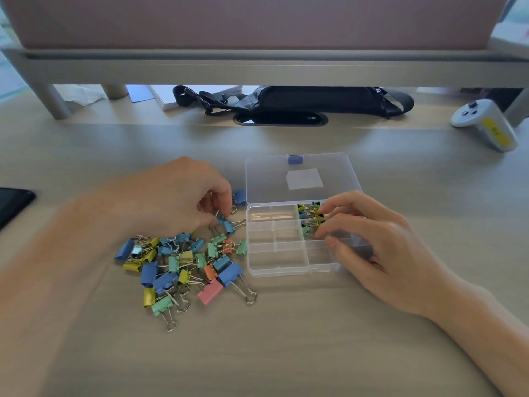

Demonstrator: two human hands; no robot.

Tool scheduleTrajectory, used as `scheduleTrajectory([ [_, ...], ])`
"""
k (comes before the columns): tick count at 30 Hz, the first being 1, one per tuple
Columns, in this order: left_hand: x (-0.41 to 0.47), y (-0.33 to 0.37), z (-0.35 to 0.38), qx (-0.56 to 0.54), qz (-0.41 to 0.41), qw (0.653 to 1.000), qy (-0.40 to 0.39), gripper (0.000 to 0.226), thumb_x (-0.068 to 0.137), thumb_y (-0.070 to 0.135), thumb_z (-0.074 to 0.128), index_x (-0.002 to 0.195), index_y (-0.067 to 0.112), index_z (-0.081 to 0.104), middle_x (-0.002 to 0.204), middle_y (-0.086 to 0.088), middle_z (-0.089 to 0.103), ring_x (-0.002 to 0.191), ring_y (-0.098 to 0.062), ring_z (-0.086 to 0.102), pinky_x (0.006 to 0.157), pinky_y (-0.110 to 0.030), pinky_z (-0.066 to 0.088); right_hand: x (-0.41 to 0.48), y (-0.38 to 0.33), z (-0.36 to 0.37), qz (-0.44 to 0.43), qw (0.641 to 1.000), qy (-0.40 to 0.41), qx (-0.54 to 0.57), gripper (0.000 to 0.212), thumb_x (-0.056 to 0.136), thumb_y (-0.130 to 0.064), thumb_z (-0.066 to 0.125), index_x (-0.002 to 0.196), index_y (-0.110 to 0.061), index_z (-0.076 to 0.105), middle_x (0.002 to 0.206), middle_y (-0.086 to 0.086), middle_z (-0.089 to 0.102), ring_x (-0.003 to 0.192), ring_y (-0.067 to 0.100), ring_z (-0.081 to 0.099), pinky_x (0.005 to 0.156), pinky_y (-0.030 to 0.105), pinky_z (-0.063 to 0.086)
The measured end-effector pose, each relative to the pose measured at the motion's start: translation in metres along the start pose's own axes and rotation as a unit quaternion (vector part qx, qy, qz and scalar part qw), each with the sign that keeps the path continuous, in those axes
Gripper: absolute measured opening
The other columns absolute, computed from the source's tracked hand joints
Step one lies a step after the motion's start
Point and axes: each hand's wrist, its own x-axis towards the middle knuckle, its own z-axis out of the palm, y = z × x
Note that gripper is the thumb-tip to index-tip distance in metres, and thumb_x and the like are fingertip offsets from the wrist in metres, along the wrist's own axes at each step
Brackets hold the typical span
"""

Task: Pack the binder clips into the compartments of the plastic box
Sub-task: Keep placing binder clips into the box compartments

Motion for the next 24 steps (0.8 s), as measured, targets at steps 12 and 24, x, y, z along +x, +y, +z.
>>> scheduleTrajectory([
  [12,-0.006,0.015,-0.014,-0.064,0.017,0.993,0.097,0.015,0.08,0.039,0.08,0.081,0.04,0.065,0.089,0.025,0.073,0.076,-0.002,0.066,0.075,-0.035,0.056,0.0,0.0,0.0,-0.001,1.0,0.0,0.003,0.017,0.098,-0.017,0.061,0.1,-0.016,0.077,0.122,-0.003,0.058,0.105,0.011,0.066,0.089,0.032,0.052],
  [24,0.014,0.081,0.034,-0.284,0.075,0.951,0.091,0.011,0.088,0.02,0.079,0.09,0.03,0.075,0.083,0.015,0.076,0.076,-0.009,0.074,0.075,-0.029,0.06,0.001,0.002,0.0,-0.026,0.999,0.017,0.011,0.016,0.096,-0.012,0.064,0.102,-0.013,0.079,0.121,0.001,0.061,0.102,0.013,0.066,0.091,0.031,0.053],
])
